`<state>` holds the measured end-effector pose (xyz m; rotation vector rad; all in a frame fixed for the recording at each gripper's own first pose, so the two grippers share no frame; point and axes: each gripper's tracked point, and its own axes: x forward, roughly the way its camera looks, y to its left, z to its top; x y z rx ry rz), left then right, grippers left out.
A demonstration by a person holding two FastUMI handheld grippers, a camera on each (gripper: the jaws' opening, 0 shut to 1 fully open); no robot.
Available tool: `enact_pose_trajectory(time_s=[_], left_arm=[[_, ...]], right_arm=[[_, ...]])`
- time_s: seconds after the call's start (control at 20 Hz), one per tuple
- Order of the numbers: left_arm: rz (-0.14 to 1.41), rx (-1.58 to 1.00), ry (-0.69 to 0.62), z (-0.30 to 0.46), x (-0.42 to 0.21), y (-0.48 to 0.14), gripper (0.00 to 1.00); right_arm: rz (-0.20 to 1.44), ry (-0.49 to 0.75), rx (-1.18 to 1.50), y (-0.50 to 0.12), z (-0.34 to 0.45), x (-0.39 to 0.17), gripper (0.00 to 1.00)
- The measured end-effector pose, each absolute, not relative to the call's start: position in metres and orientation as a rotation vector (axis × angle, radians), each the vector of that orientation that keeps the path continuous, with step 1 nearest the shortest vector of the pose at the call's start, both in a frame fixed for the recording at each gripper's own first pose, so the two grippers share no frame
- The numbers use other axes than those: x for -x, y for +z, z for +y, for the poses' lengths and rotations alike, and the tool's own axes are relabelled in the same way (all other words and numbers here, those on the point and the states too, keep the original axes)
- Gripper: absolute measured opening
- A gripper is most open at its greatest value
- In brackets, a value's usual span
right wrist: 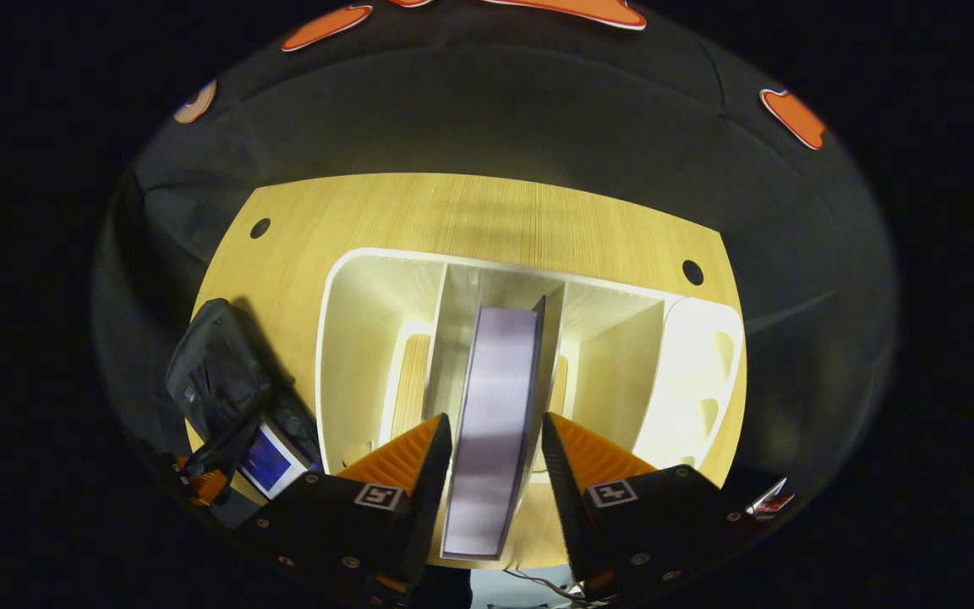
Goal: Open the schoolbag, grab two books from the bookshelf and put them into the schoolbag.
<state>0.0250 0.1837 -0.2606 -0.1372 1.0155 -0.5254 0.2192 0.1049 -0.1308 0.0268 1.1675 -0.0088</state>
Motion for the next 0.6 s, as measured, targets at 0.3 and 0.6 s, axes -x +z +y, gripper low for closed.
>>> enact_pose_trajectory(time_s=[0.3,0.6], left_arm=[[1.011,0.142,-0.537,0.184,-0.027,-0.261,0.05],[1.006,0.116,-0.563,0.186,-0.026,-0.262,0.05]], right_arm=[[1.211,-0.027,-0.091,-0.131,0.117,-0.211,0.38],[1.189,-0.011,-0.138,-0.111,0.12,-0.181,0.36]])
